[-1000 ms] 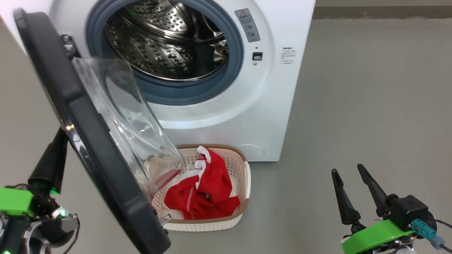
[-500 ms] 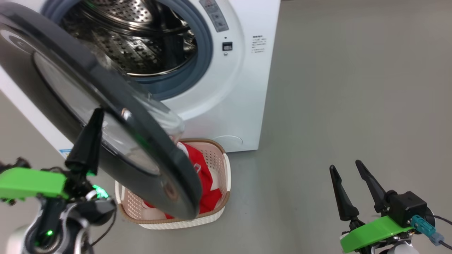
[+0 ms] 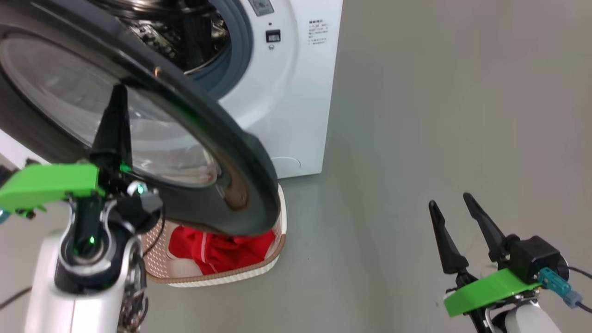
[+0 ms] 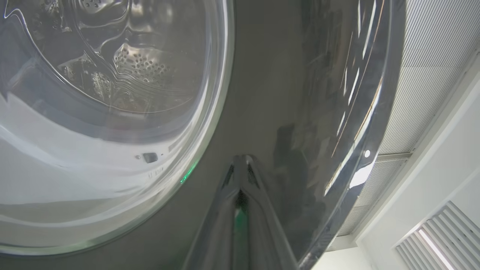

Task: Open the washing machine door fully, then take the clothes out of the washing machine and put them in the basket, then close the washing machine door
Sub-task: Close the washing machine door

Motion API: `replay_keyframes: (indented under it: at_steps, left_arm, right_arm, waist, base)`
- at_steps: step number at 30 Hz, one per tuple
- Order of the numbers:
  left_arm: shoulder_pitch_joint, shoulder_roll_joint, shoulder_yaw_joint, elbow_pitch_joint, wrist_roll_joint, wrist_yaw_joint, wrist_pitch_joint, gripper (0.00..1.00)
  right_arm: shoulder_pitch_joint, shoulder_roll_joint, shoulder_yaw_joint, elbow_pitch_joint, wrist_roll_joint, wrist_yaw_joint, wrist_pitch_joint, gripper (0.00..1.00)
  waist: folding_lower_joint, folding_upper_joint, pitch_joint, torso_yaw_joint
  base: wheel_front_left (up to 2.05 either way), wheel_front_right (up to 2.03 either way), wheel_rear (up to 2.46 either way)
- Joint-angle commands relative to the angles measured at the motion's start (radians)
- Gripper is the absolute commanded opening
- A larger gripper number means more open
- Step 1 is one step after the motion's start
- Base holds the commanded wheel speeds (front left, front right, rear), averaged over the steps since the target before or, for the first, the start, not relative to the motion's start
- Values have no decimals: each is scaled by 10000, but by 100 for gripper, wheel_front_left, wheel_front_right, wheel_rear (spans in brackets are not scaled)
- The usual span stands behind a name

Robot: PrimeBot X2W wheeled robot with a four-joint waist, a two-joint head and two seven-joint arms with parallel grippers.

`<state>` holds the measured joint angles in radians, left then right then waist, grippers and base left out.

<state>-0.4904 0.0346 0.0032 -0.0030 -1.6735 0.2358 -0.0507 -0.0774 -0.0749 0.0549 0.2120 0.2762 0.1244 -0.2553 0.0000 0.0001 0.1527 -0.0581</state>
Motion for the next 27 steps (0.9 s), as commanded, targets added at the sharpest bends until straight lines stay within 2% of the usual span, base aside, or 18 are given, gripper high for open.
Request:
replay_keyframes:
  at_steps: [1,17,27]
  left_arm:
    - [-659,156,125,-13,41,-184,-132,0]
    - [-3864,156,-395,2745,-156,-1166,-1029,0]
    - [-4219,190,-480,3684,-145,-1744,-785,0]
  right_arm:
    - [-477,-122,295,-302,28,63,-65,100]
    - [-1177,-93,532,-293,126,63,-65,100]
    - [-1307,-38,551,-142,151,63,-65,100]
  waist:
    - [0,-1,223,-117]
    - [0,-1,1319,-498]
    - [0,-1,1236,-637]
  base:
    - [0,0,0]
    - [0,0,0]
    - [0,0,0]
